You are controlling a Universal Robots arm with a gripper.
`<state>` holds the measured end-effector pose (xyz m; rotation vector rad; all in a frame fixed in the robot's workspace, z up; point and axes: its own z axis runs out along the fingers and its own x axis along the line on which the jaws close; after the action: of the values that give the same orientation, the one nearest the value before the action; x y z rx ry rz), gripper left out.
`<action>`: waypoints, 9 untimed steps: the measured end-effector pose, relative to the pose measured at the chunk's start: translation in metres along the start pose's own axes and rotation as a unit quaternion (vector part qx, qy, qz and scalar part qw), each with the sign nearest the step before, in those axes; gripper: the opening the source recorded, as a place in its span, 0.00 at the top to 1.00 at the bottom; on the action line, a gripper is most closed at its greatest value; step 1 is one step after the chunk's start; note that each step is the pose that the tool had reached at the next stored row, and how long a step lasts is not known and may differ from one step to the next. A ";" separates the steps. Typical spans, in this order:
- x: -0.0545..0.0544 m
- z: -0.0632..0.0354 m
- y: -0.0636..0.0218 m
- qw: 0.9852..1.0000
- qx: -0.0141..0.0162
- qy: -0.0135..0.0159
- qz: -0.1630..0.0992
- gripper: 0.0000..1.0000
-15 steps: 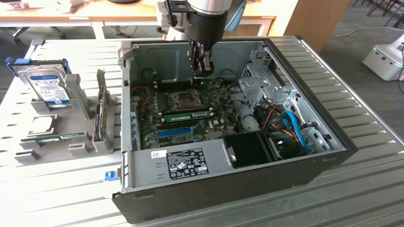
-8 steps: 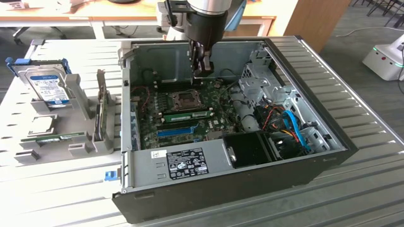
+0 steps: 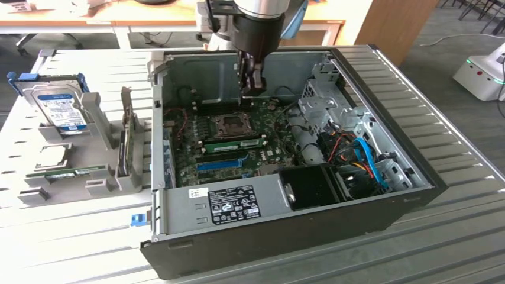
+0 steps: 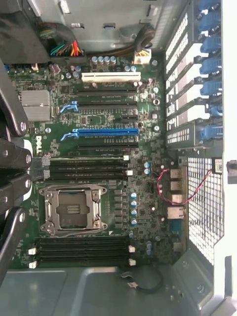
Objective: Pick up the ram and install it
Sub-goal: 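Press down the ram until it locks into place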
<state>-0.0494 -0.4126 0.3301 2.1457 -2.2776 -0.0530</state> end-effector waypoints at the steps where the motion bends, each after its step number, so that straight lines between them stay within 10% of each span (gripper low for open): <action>1: 0.000 0.0000 0.0000 1.000 0.000 0.000 0.005 0.89; 9: 0.000 0.0003 0.0001 0.999 0.001 -0.002 0.052 0.89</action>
<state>-0.0496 -0.4126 0.3297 2.0243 -2.3884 -0.0539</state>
